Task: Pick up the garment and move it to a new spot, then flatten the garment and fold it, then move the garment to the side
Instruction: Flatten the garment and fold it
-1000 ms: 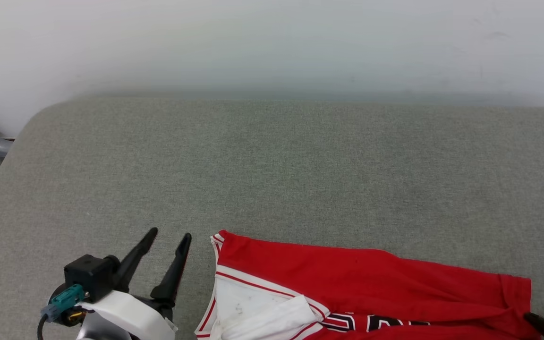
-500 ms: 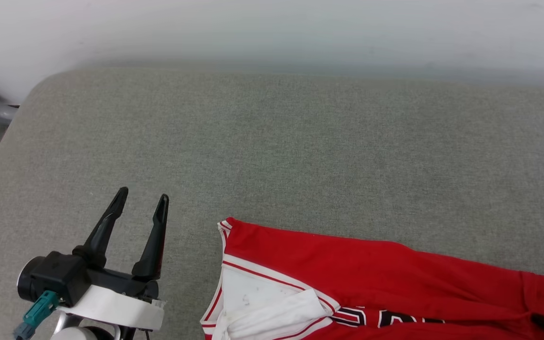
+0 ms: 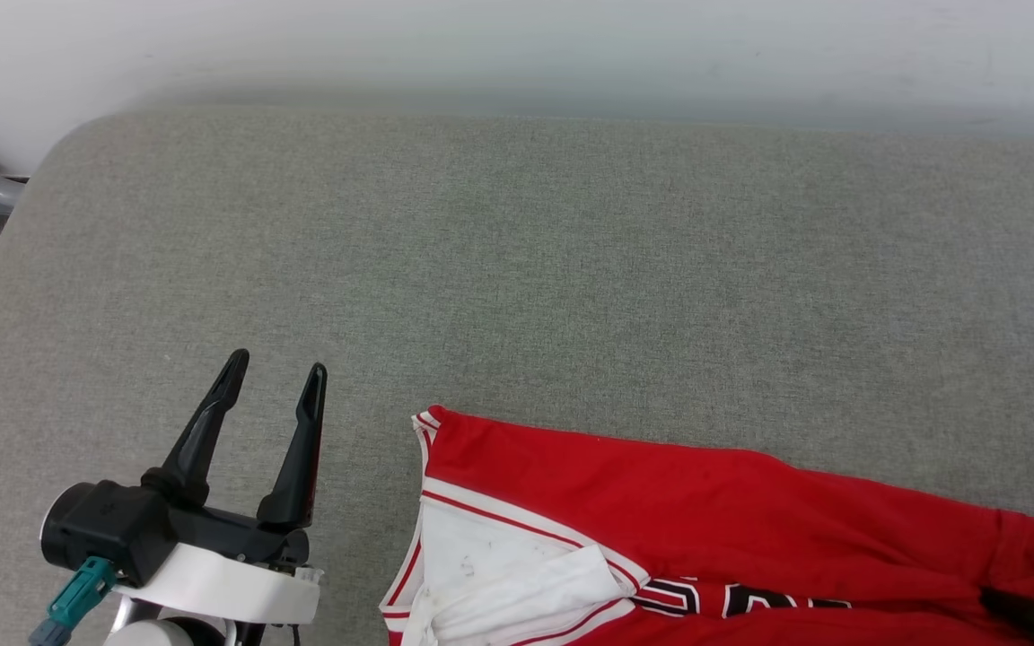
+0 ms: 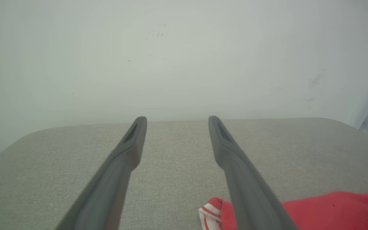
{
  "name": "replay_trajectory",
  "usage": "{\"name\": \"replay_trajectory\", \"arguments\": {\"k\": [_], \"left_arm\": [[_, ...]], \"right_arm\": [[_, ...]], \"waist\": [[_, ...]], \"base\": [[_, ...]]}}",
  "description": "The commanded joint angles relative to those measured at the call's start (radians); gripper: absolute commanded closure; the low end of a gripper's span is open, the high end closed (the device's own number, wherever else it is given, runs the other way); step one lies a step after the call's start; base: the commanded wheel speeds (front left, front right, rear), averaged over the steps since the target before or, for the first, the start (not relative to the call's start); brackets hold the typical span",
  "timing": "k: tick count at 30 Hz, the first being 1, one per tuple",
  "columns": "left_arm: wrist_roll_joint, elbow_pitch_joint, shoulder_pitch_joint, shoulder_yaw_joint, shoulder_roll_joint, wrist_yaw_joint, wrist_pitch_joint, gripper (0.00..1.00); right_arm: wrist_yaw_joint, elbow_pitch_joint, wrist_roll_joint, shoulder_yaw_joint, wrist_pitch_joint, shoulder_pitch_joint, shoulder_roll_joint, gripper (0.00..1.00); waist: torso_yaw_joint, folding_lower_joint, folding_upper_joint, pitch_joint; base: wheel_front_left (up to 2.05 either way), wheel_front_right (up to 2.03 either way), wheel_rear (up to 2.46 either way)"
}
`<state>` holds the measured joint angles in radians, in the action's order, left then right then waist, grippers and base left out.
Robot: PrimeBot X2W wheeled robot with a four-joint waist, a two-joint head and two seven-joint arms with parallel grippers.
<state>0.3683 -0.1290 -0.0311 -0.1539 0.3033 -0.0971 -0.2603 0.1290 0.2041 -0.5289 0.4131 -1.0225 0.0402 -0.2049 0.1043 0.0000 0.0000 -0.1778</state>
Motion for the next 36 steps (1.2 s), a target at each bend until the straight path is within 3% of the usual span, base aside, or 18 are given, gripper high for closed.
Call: {"name": "replay_trajectory", "arguments": {"k": [1, 7, 12, 13, 14, 15, 27, 36], "left_arm": [[-0.004, 0.004, 0.002, 0.004, -0.007, -0.006, -0.007, 0.00], [-0.015, 0.017, 0.002, 0.012, -0.023, -0.017, -0.007, 0.00], [-0.021, 0.027, 0.015, 0.019, -0.036, -0.025, -0.007, 0.00], [-0.022, 0.027, 0.018, 0.020, -0.039, -0.026, -0.007, 0.00], [-0.022, 0.027, 0.020, 0.021, -0.041, -0.025, -0.007, 0.00], [-0.022, 0.028, 0.023, 0.023, -0.043, -0.026, -0.007, 0.00], [-0.024, 0.035, 0.029, 0.032, -0.056, -0.032, -0.007, 0.00], [-0.020, 0.040, 0.026, 0.027, -0.058, -0.034, -0.007, 0.00]], "right_arm": [[0.003, 0.039, -0.024, -0.052, -0.002, 0.003, 0.048, 0.00], [0.007, 0.051, -0.072, -0.139, 0.009, -0.005, 0.062, 0.00], [0.007, 0.054, -0.094, -0.175, 0.013, -0.024, 0.034, 0.04], [0.006, 0.058, -0.094, -0.178, 0.019, -0.029, 0.025, 0.51], [0.006, 0.061, -0.092, -0.178, 0.028, -0.032, 0.016, 0.86], [0.005, 0.064, -0.087, -0.176, 0.041, -0.031, 0.005, 1.00], [0.000, 0.102, -0.011, -0.148, 0.197, 0.002, -0.158, 1.00], [0.001, 0.196, 0.108, -0.089, 0.312, 0.049, -0.247, 1.00]], "waist": [[0.000, 0.0000, 0.0000, -0.001], [0.002, 0.0000, 0.0000, 0.009], [0.000, 0.0000, 0.0000, 0.027], [0.000, 0.0000, 0.0000, 0.031], [0.000, 0.0000, 0.0000, 0.033], [-0.001, 0.0000, 0.0000, 0.036], [-0.011, 0.0000, 0.0000, 0.051], [-0.015, 0.0000, 0.0000, 0.060]], "base": [[0.00, 0.00, 0.00], [0.00, 0.00, 0.00], [0.00, 0.00, 0.00], [0.00, 0.00, 0.00], [0.00, 0.00, 0.00], [0.00, 0.00, 0.00], [0.00, 0.00, 0.00], [0.00, 0.00, 0.00]]}}
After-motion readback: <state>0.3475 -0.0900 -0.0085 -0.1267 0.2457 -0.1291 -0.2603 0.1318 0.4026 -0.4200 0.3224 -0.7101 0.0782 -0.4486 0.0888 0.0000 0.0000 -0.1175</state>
